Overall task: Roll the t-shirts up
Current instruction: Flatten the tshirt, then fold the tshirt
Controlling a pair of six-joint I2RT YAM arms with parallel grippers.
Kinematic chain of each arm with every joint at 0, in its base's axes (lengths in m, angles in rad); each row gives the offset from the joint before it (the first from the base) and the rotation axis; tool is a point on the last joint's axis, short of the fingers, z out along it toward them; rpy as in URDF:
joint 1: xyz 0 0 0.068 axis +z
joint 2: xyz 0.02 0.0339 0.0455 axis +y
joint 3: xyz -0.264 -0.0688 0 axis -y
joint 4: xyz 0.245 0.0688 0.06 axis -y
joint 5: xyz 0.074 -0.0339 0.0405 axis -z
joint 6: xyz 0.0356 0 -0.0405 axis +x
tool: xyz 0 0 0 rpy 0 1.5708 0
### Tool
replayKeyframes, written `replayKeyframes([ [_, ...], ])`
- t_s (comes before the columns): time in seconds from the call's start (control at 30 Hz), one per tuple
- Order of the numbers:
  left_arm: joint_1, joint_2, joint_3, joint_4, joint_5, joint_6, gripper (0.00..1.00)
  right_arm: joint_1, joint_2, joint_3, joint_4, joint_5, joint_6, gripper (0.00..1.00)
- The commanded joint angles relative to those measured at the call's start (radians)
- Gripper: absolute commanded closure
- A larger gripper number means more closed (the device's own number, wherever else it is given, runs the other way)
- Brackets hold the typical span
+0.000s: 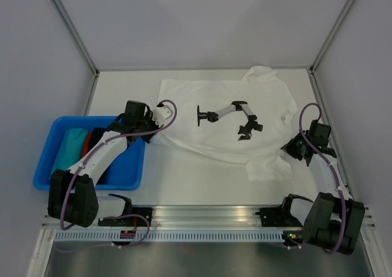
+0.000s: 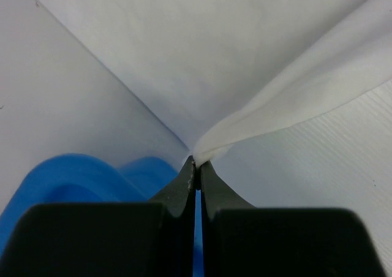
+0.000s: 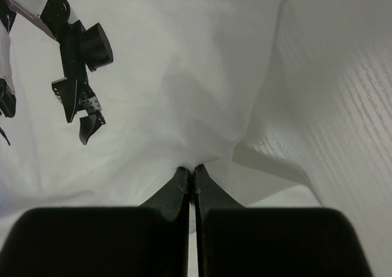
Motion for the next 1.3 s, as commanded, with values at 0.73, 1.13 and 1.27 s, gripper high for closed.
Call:
replayKeyframes([
  [0.73,0.013,0.146,0.098,0.040,-0.059,-0.056,0.98,0.005,0.207,0.221,0.047,0.125,-0.080,0.99],
  [1.13,0.013,0.249,0.131,0.057,-0.035,-0.064,0.98,0.023,0.253,0.324,-0.120,0.306,-0.103,0.41],
  [1.27,0.013,0.256,0.132,0.062,-0.020,-0.076,0.98,0.023,0.102,0.235,-0.162,0.316,-0.043,0.47],
])
